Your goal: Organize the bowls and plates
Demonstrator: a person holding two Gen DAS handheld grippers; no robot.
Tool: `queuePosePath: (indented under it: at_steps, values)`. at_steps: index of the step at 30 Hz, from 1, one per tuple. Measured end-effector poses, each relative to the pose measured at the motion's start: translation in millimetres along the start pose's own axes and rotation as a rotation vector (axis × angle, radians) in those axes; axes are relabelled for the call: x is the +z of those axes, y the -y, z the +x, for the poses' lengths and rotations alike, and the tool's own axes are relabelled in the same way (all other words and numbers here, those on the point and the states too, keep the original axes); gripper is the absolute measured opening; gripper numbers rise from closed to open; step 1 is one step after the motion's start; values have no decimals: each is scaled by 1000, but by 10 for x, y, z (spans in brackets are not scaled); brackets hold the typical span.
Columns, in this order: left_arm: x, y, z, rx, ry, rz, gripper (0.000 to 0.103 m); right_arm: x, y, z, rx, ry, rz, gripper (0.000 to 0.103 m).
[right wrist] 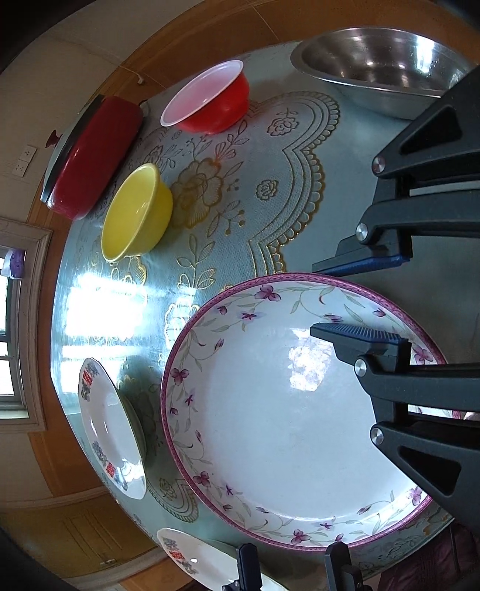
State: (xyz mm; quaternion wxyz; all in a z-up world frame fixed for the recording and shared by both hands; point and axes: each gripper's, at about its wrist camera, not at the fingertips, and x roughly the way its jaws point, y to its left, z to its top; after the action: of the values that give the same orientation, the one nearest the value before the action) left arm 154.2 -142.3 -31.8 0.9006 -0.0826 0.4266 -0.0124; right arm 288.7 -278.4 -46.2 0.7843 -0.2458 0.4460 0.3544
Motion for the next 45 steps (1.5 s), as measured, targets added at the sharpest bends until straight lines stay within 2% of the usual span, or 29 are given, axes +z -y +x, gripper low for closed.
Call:
queuePosePath:
  at_steps: [3,6,13,17,20,25,31,37,45]
  values:
    - [14,-5,20,-8,-8,-18,77,-12,40,6,30,8,16,25]
    - [42,3,51,25,-6,-29,76,-22,102,21,84,14,35,25]
    - [-13,-53,141,91,-6,-201,58,-29,207,61,205,17,-7,27]
    - [-55,40,162,187,11,-242,49,-19,240,81,250,28,-58,27]
    - [-101,75,215,251,6,-291,36,-8,189,63,231,33,-113,30]
    - [-141,216,237,356,24,-321,35,2,59,42,155,45,-196,35]
    - [-172,300,196,456,41,-354,24,-27,34,41,122,82,-193,36]
    - [-228,391,156,497,44,-370,25,14,-19,75,114,107,-202,36]
    - [-266,437,123,515,47,-393,25,96,-85,109,109,124,-267,36]
